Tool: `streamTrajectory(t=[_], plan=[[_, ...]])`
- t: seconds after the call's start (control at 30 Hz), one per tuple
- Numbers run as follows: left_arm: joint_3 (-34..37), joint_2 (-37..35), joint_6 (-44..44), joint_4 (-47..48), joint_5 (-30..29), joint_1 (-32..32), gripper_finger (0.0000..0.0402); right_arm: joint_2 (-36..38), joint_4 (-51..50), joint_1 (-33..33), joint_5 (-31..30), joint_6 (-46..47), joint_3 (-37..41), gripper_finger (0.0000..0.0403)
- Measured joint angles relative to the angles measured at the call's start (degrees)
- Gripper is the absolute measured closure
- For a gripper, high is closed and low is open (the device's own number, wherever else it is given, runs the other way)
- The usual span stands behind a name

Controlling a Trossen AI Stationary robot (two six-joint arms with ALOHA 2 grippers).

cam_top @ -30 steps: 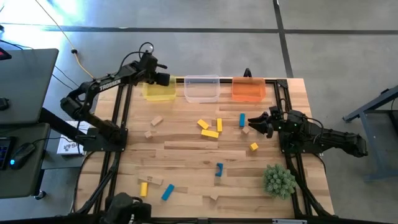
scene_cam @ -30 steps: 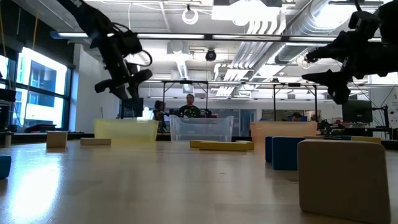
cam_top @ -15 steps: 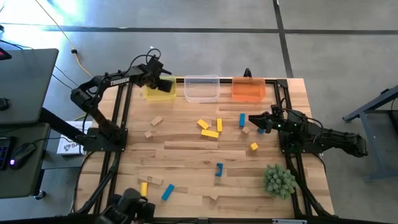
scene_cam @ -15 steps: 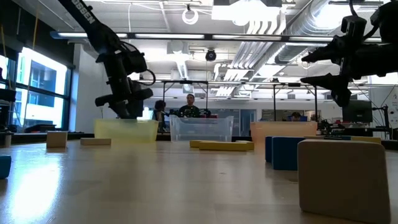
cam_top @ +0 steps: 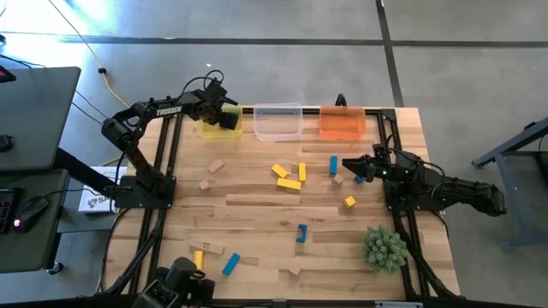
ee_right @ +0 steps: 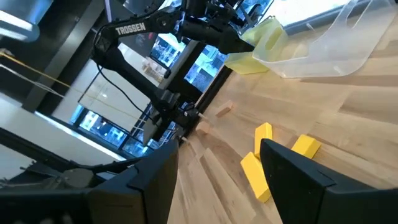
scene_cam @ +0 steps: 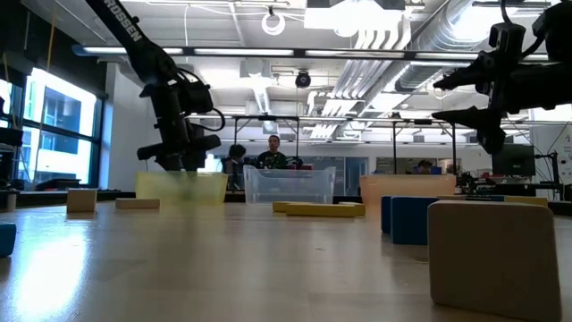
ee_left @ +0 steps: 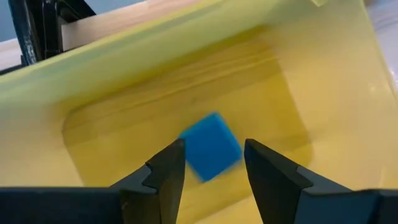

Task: Sort & place blocks by color
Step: Put the blue block into the yellow bin, then put the yellow block into the orange bin

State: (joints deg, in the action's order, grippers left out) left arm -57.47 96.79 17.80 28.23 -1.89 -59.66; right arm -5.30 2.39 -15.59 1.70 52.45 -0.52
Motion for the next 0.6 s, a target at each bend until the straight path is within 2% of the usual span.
streamTrajectory(t=[0.2,0.33,0.6], plan=[[-0.28,-0.03,0.04,0.43,0.00,-0.08,0.0245,0.00,0.51,-0.02,-0.01,2.06,-0.01,0.0187],[-3.06,-1.06,-0.06,2.78,0.13,-0.08,0.0245,-0.02,2.02,-0.13,-0.03,4.06,-0.81,0.0187],[-12.70,-3.38,-4.24,9.67,0.24,-0.08,0.0245,-0.35,4.66,-0.13,-1.70,-3.43,-7.01,0.0187]])
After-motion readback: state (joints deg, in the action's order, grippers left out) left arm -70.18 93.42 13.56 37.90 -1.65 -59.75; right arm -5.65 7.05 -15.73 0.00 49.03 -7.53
